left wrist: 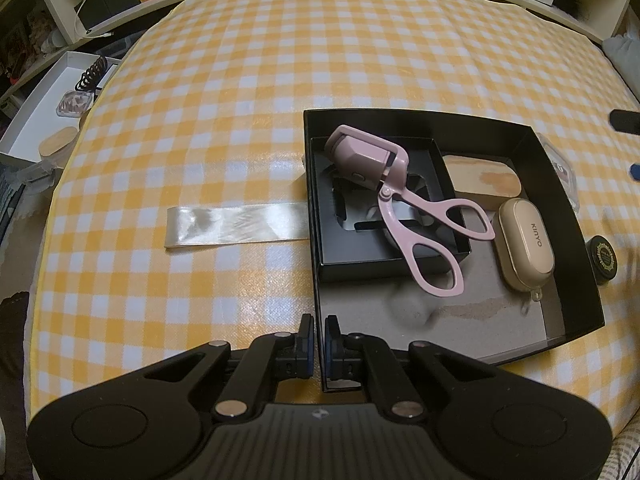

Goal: Organize rigid objects
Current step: 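Grasp the clear press-on nail case with the right tool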

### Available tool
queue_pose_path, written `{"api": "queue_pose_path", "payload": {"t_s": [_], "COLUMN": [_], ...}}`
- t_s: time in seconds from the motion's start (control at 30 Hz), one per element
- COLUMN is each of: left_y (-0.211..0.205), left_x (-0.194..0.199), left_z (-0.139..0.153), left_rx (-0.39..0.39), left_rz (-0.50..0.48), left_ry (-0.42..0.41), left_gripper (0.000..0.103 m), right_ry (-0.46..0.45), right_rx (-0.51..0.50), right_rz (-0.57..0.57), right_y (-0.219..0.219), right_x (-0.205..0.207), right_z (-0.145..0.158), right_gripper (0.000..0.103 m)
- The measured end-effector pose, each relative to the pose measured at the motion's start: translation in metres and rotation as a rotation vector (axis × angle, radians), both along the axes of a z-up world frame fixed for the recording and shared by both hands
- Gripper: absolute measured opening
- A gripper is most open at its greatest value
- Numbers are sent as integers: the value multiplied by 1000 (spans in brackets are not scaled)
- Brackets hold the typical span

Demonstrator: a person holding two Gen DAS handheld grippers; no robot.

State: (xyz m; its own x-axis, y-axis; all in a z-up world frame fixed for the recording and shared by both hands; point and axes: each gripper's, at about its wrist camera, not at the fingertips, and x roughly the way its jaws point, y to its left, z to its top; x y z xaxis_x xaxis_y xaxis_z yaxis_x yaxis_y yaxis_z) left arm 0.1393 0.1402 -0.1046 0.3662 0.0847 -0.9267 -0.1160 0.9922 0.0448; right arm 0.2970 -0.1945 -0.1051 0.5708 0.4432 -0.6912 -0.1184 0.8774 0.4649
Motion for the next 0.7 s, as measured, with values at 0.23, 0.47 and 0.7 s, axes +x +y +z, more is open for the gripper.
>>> {"api": "queue_pose_path", "payload": {"t_s": [0.23,0.47,0.7], "left_y": [0,-3,-7], "left_x": [0,9,11], "left_z": [1,-1,0], "left_rx": [6,21,33], "left_rz": [4,-8,-5], "left_ry": [-11,-4,-21], "left_gripper": [5,5,4], "right_ry": [119,136,165], "right_rx": [36,0,-4], "right_rz": [-62,-105,-126], "right_y": [8,20,31], "right_x": [13,21,30], "right_z": [-32,-38,-44], "right_gripper": [103,103,103]}}
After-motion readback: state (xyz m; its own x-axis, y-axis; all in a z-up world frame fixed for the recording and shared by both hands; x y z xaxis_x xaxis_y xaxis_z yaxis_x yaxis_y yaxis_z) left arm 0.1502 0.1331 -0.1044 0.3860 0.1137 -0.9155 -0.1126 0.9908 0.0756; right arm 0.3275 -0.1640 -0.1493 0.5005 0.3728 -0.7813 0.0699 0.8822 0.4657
